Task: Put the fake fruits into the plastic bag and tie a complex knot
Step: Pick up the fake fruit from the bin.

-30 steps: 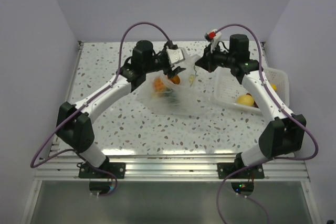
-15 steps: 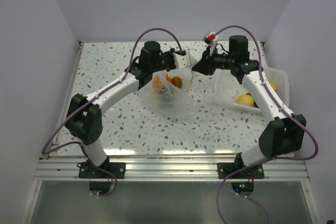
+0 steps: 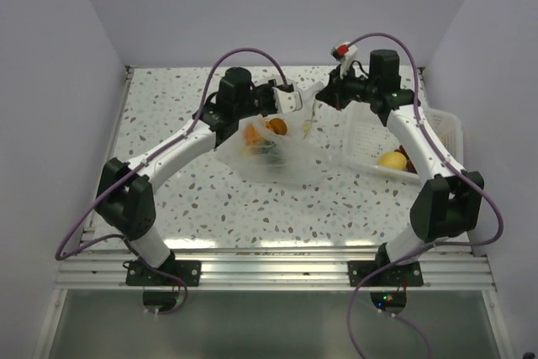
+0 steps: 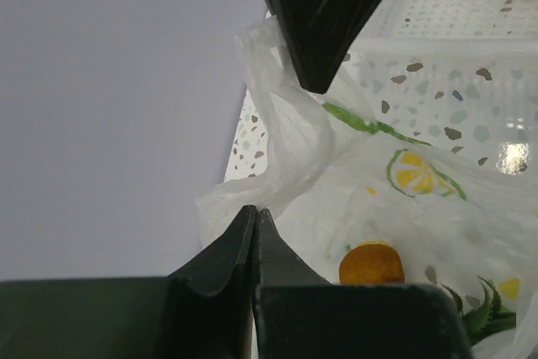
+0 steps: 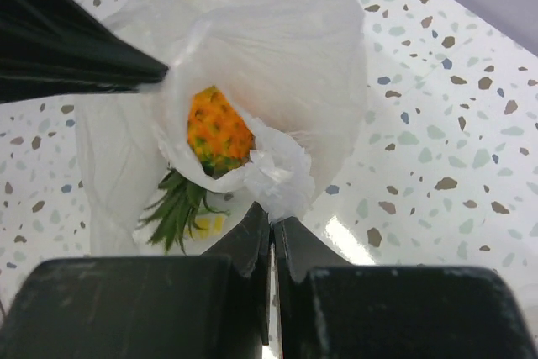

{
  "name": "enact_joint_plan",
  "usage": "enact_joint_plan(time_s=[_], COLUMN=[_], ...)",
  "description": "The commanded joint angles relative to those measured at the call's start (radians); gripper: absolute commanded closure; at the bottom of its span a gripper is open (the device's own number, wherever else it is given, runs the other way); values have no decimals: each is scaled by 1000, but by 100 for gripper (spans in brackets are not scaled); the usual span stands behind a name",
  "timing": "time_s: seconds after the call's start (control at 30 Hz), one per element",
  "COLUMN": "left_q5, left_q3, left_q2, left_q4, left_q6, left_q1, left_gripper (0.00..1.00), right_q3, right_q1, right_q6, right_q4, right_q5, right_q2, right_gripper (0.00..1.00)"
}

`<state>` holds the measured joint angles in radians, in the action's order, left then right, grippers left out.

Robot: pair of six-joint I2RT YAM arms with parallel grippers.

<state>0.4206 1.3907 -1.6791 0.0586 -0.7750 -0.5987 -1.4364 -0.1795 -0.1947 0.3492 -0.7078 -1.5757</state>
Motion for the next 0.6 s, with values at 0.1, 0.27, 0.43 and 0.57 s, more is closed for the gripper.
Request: enact_joint_plan(time_s=[0.1,0.27,0.43,0.57], left_q5=[-39,-112,-166,-186], left_q3=[24,86,93,97], left_q2=[65,36,27,-7], left_q4=[-11,-35,-29,-54], left_q6=[13,-15,14,8], left_q1=[-10,-9,-3,4], left_gripper=[53,32,29,30], right_q3=[-101,-91,-84,-84], right_q1=[15,17,15,17], right_q6=[51,35,17,14], right_q4=[-96,-101,-99,-102], right_q5=[7,-4,-10,-27], right_q2=[-52,-43,-35,-37], right_gripper=[100,100,100,100])
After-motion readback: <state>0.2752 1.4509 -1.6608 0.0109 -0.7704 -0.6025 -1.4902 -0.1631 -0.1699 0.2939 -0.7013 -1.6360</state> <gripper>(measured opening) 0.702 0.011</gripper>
